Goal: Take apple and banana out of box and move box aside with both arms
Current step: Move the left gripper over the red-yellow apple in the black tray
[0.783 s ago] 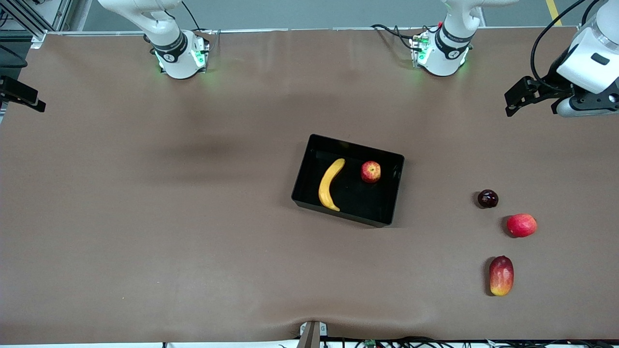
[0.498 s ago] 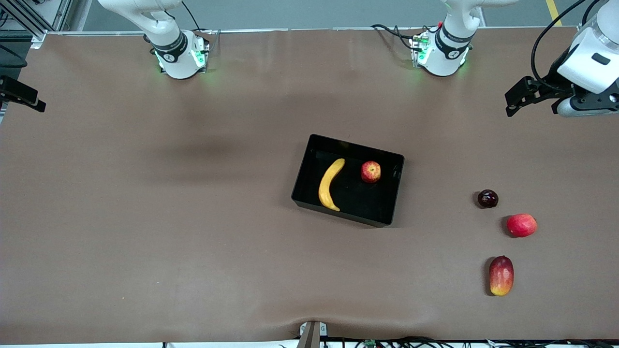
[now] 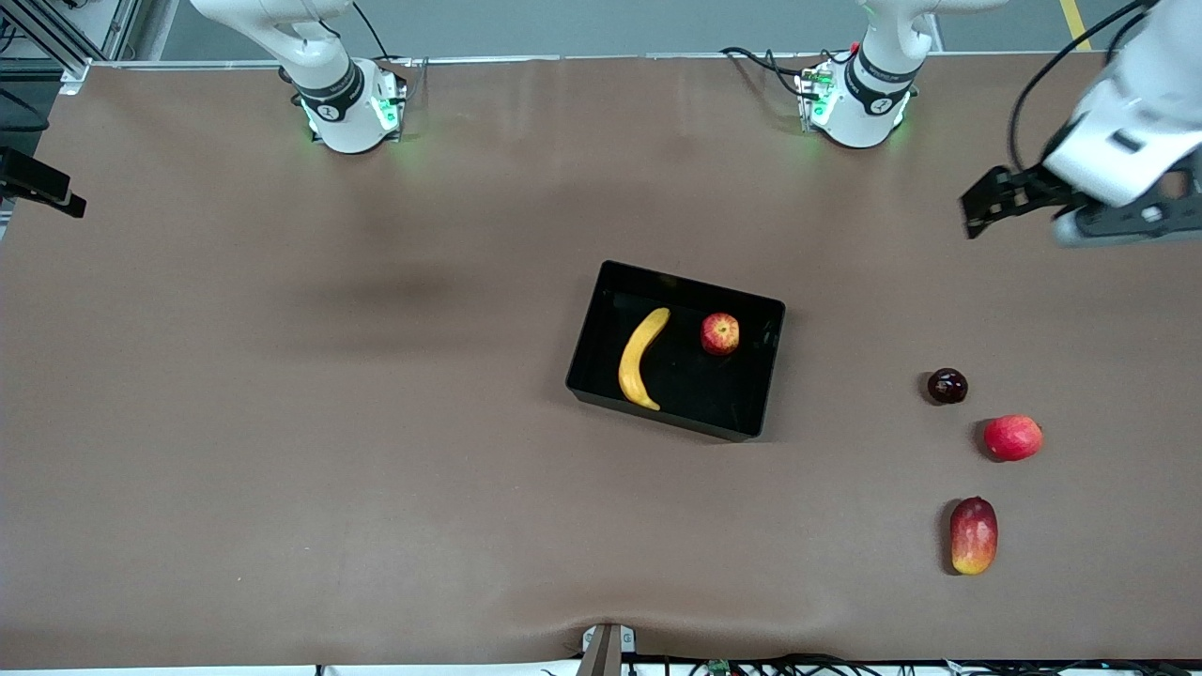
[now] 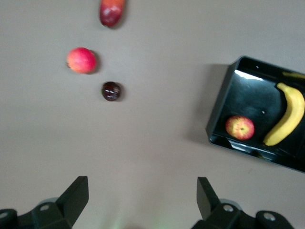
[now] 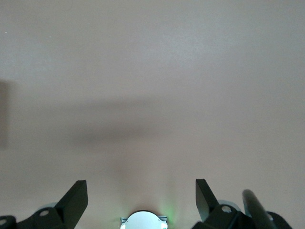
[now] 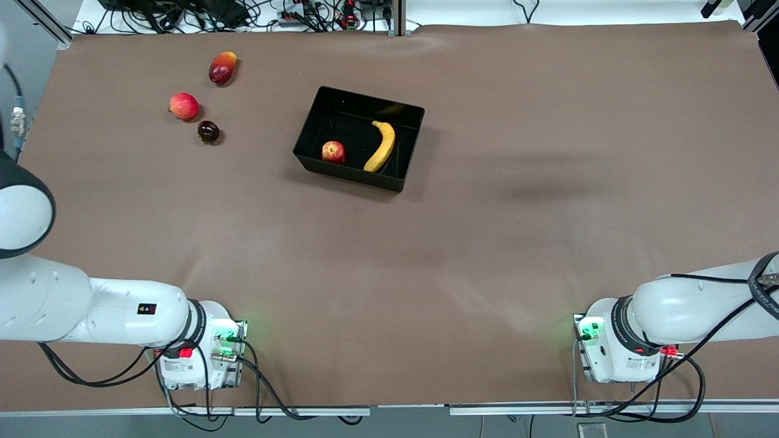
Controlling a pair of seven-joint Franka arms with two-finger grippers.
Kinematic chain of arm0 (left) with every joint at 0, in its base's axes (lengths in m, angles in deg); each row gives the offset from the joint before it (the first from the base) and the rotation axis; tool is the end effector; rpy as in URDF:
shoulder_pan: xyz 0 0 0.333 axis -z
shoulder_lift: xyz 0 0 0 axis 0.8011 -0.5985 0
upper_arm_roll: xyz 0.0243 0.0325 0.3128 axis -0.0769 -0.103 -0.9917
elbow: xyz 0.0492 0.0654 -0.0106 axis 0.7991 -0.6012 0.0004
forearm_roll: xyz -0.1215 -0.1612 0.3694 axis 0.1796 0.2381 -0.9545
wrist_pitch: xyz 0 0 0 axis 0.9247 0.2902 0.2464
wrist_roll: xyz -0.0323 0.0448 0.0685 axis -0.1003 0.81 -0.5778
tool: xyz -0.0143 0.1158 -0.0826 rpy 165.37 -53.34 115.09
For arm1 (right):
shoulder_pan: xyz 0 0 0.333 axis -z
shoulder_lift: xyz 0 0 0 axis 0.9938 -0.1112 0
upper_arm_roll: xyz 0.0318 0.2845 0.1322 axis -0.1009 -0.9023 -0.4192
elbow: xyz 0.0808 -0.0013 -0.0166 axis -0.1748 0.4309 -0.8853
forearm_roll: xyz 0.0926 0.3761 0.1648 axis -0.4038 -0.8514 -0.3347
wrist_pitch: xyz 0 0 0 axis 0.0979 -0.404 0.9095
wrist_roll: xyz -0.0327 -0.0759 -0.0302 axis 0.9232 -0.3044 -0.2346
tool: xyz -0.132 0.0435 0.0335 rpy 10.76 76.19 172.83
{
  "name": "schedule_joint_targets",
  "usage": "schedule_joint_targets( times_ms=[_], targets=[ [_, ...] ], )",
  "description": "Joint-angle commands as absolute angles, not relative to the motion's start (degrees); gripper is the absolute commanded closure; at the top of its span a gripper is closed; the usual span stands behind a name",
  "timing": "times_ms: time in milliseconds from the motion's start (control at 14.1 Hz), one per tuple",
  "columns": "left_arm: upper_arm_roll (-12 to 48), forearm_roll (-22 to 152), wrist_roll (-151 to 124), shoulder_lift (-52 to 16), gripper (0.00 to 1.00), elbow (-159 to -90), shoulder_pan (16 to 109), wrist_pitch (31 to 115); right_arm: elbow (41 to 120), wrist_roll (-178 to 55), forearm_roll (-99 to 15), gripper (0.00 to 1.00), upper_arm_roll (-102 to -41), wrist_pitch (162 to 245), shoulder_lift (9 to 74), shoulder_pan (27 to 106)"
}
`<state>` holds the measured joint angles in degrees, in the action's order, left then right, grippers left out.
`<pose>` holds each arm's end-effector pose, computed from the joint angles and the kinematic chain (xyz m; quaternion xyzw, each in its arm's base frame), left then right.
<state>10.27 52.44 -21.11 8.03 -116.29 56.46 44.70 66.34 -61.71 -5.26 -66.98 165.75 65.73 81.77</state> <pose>0.5595 -0.1284 0.5784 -0.9993 -0.0047 0.0167 0.0339 0.5477 -0.0799 0.6212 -0.9980 0.0289 0.0549 0.0106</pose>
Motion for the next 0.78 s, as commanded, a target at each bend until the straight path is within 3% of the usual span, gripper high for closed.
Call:
schedule_joint_targets(
  times_ms=[0, 285, 498, 711],
  targets=[
    [15.08, 52.03, -25.79, 3.27, 0.0, -115.87, 57.63, 45.86, 65.96, -62.04, -6.63, 0.0, -67.79, 165.33, 65.48, 83.53],
    [22.38, 51.5, -38.37, 0.19, 0.0, -125.26, 57.89, 59.81, 65.96, -61.87, -6.89, 0.0, -67.79, 165.33, 65.48, 83.53],
    [22.92, 50.37, -39.79, -2.45, 0.0, -131.42, 60.7, 70.36, 65.96, -61.87, -6.89, 0.0, -67.79, 165.33, 65.48, 83.62],
    [23.01, 49.31, -42.77, -7.01, 0.0, -132.75, 63.42, 74.51, 65.96, -61.87, -6.98, 0.0, -67.79, 165.33, 65.48, 83.71]
  ],
)
